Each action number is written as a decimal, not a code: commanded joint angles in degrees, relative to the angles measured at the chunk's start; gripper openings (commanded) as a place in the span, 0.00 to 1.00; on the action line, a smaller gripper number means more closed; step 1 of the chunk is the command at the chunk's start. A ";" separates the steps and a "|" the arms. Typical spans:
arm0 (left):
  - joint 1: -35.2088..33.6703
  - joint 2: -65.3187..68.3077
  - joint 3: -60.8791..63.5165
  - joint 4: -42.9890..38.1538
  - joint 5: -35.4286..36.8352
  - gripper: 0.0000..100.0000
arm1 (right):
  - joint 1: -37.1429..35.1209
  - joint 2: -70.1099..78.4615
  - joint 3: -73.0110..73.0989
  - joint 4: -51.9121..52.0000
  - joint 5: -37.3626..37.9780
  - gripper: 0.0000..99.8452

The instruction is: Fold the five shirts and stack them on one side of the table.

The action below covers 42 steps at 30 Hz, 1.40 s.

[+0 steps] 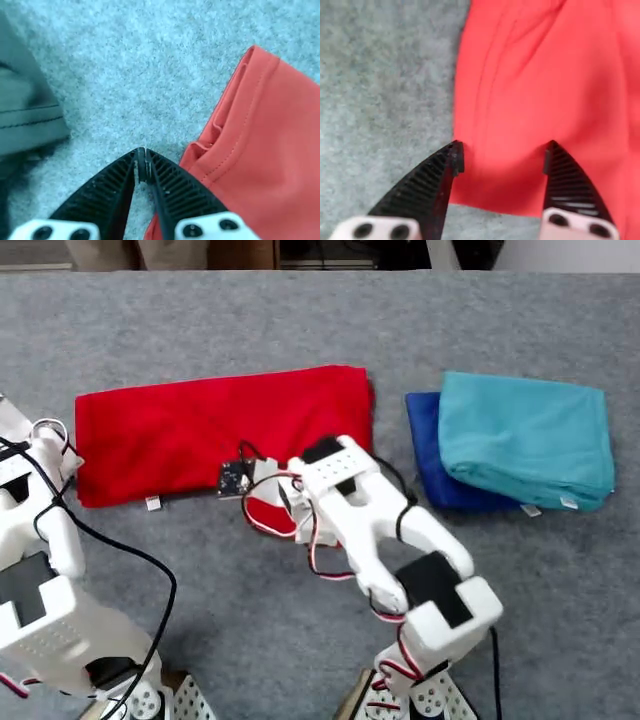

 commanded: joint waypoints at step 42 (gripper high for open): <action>-0.09 -0.31 -2.37 0.35 -2.02 0.02 | 5.14 14.37 -24.48 12.22 -5.19 0.00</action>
